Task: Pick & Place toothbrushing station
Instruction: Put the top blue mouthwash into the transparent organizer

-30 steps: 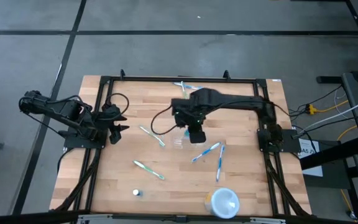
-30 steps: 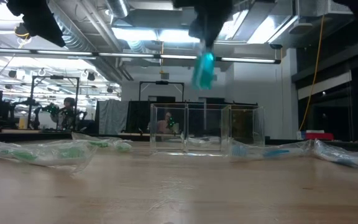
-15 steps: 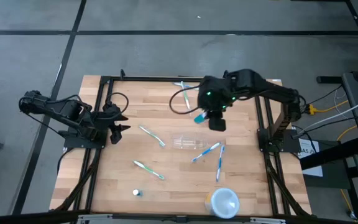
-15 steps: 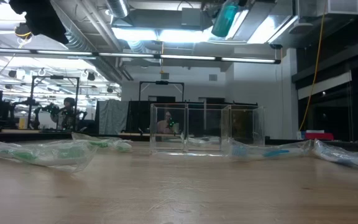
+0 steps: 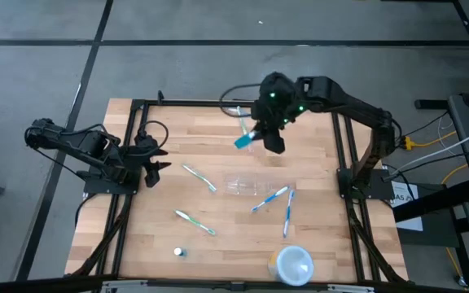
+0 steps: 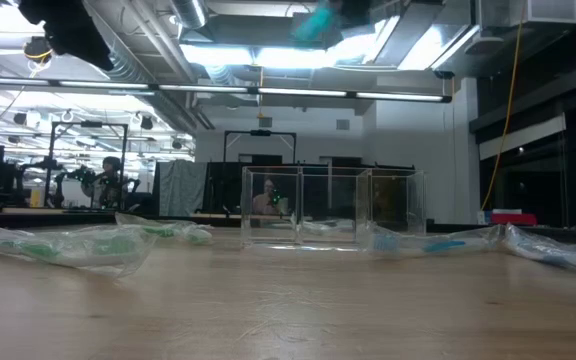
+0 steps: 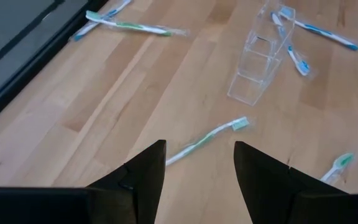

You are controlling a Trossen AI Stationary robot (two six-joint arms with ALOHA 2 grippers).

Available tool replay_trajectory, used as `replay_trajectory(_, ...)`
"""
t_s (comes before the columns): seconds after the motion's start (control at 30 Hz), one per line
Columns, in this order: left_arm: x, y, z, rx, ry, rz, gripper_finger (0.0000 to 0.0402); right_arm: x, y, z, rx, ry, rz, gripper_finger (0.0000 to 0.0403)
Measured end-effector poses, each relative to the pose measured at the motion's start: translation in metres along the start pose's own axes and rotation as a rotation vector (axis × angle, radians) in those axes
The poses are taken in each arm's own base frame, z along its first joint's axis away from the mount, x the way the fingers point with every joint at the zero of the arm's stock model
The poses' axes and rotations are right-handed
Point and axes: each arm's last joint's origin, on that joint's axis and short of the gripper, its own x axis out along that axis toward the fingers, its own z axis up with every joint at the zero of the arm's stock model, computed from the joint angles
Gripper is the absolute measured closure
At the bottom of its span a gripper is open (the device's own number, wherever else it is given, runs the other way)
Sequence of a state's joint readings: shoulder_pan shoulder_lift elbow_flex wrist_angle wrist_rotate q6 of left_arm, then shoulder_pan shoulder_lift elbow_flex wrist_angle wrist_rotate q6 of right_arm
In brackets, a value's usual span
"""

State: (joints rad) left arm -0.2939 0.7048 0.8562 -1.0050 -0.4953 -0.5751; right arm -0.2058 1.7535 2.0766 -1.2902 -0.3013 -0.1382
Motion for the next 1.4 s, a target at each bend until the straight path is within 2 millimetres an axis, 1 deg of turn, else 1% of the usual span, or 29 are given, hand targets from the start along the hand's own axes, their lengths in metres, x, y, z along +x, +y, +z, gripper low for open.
replay_trajectory(0.07, 0.000, 0.000, 0.000, 0.005, -0.004, 0.006, 0.0217, 0.002, 0.000, -0.010, 0.014, 0.022, 0.045, 0.0305)
replay_trajectory(0.17, 0.000, 0.000, 0.000, 0.005, -0.006, 0.010, 0.0217, -0.008, 0.005, -0.024, 0.020, -0.009, 0.071, 0.0305)
replay_trajectory(0.23, 0.000, 0.000, 0.000, 0.004, -0.006, 0.010, 0.0217, -0.014, 0.007, -0.032, 0.028, -0.041, 0.023, 0.0305)
replay_trajectory(0.3, 0.000, 0.000, 0.000, -0.001, -0.010, 0.015, 0.0217, -0.011, 0.005, -0.038, 0.038, -0.041, -0.044, 0.0305)
replay_trajectory(0.4, 0.000, 0.001, 0.000, -0.008, -0.016, 0.024, 0.0217, 0.007, 0.000, -0.046, 0.059, 0.018, -0.058, 0.0305)
replay_trajectory(0.57, 0.000, 0.000, 0.000, -0.036, -0.009, 0.014, 0.0217, 0.052, 0.000, -0.043, 0.012, 0.131, -0.038, 0.0305)
replay_trajectory(0.67, 0.000, 0.000, 0.000, -0.051, -0.002, 0.003, 0.0217, 0.068, -0.003, -0.045, 0.006, 0.195, -0.025, 0.0305)
replay_trajectory(0.83, 0.000, 0.000, 0.000, -0.056, 0.000, 0.001, 0.0217, 0.084, -0.003, -0.048, -0.005, 0.263, 0.003, 0.0305)
replay_trajectory(1.0, 0.000, 0.000, 0.000, -0.042, -0.002, 0.004, 0.0217, 0.108, 0.009, -0.049, -0.033, 0.324, 0.046, 0.0306)
replay_trajectory(1.07, 0.000, 0.000, 0.000, -0.041, -0.005, 0.008, 0.0217, 0.117, 0.014, -0.049, -0.044, 0.349, 0.030, 0.0306)
replay_trajectory(1.17, 0.000, 0.000, 0.000, -0.041, -0.006, 0.009, 0.0217, 0.123, 0.021, -0.049, -0.037, 0.355, -0.003, 0.0306)
replay_trajectory(1.4, 0.000, 0.000, 0.000, -0.039, -0.004, 0.010, 0.0217, 0.127, 0.032, -0.048, 0.044, 0.349, -0.024, 0.0306)
